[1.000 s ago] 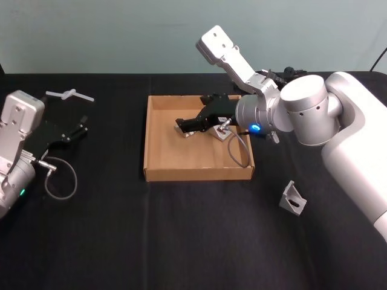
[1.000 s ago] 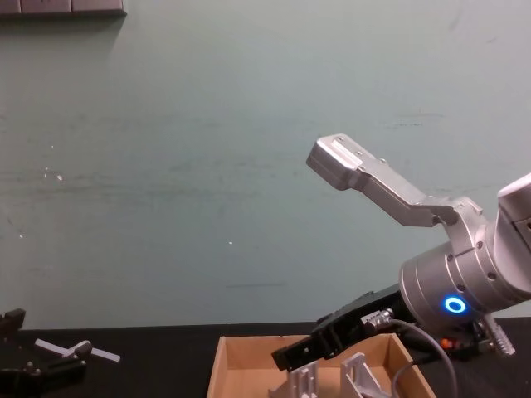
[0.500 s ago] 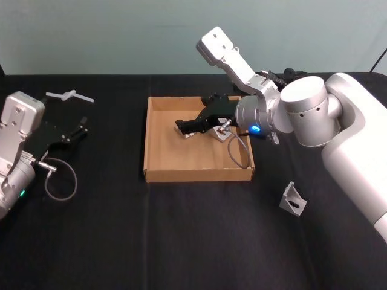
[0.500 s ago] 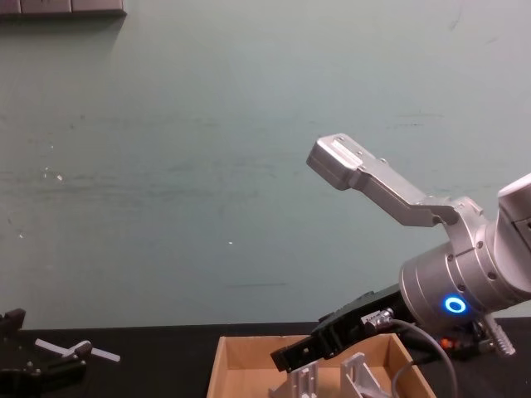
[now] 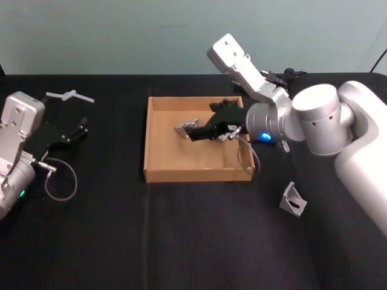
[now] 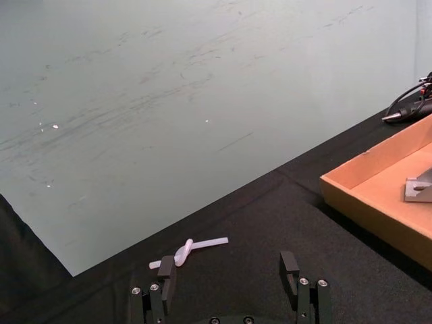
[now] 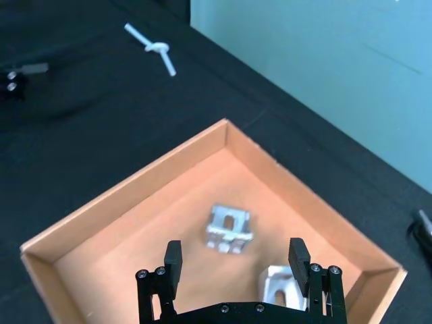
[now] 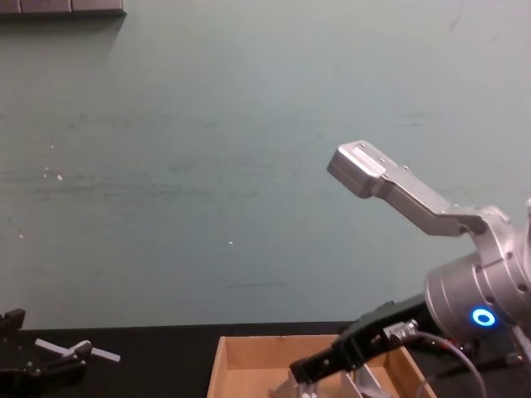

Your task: Use one hand to pick up the angle iron from the table and place it into the box.

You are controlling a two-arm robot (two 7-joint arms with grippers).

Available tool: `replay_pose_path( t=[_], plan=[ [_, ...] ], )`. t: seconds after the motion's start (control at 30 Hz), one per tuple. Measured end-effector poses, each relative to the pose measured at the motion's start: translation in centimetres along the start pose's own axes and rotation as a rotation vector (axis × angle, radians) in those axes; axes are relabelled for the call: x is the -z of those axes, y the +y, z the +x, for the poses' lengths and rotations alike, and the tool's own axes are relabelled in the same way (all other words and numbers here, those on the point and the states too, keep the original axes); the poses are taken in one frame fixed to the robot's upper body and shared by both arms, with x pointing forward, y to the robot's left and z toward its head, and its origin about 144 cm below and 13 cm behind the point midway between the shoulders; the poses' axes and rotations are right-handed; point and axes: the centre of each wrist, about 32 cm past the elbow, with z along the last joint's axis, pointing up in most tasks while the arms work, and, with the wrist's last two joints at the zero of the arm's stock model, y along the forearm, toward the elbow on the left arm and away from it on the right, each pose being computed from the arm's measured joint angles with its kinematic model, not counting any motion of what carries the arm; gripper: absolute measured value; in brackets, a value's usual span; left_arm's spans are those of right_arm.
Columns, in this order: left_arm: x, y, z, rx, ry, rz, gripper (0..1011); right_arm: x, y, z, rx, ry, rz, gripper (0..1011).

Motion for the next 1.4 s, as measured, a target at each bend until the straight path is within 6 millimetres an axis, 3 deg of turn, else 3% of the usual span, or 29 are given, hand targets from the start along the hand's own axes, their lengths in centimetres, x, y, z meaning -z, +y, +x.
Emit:
replay_pose_path(
  t=[0.33,0.8,1.4],
  plan=[
    [0.0,0.0,0.0,0.000,0.000,0.000,1005,1.0,-3.5,-1.6,-0.003,-0.014,0.003,1000],
    [0.0,0.0,0.0,0.000,0.000,0.000,1005,2.0,-8.7,-1.9,-0.020,0.013,0.000,1000],
    [0.0,0.0,0.0,0.000,0.000,0.000,1005,2.4,-11.0,-2.2,-0.043,0.076,-0.216,1000]
  ],
)
